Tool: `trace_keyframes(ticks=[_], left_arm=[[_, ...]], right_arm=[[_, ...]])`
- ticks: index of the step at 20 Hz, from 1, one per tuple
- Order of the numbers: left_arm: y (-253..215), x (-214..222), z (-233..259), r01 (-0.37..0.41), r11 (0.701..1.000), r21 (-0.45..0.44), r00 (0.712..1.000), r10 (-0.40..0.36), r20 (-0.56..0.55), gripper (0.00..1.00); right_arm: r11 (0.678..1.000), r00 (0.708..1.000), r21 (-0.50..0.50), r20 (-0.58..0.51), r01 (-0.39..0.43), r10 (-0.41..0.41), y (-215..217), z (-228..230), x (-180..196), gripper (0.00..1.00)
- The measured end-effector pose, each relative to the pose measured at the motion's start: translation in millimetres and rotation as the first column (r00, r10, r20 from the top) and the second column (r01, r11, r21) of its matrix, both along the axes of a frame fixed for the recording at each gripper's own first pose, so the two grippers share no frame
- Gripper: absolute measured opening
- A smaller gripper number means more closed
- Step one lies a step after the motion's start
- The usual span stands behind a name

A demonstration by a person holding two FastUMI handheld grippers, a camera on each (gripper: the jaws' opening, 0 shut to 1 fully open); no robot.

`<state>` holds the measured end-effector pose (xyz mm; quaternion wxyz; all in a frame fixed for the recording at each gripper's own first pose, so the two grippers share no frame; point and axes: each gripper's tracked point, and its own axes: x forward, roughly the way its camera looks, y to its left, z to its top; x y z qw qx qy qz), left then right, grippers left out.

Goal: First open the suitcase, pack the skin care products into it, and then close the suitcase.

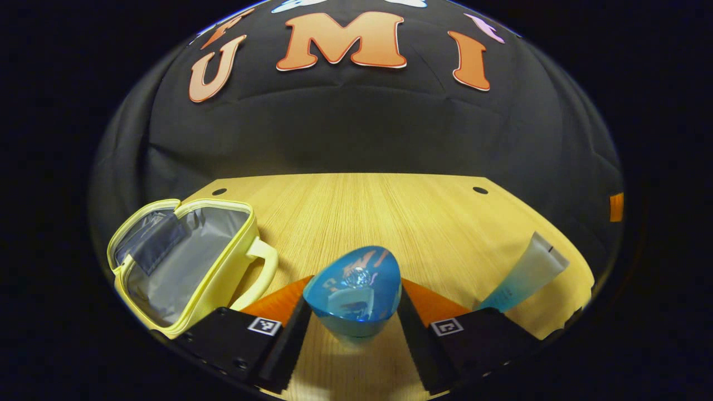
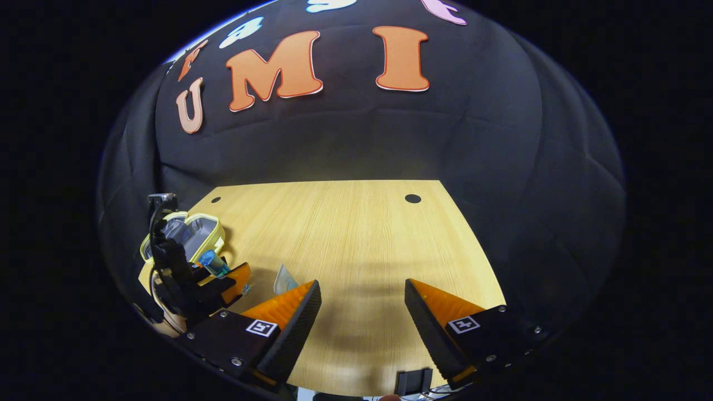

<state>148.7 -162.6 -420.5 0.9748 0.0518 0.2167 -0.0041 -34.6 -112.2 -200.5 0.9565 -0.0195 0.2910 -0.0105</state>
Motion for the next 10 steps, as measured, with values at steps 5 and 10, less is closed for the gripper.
trace_keyframes(ticks=[5, 10], left_arm=[[-14.3, -13.0, -4.4, 0.056, 0.997, -0.056, 0.993, -0.062, -0.102, 0.49], [-28.9, -30.8, 54.7, 0.107, 0.986, -0.127, 0.986, -0.121, -0.111, 0.49]], right_arm=[[1.000, 1.000, 0.010, 0.005, -0.016, 0.016, 6.7, -1.3, -5.5, 0.96], [0.994, 0.995, 0.076, 0.061, -0.083, 0.079, 44.7, 5.2, -1.4, 0.96]])
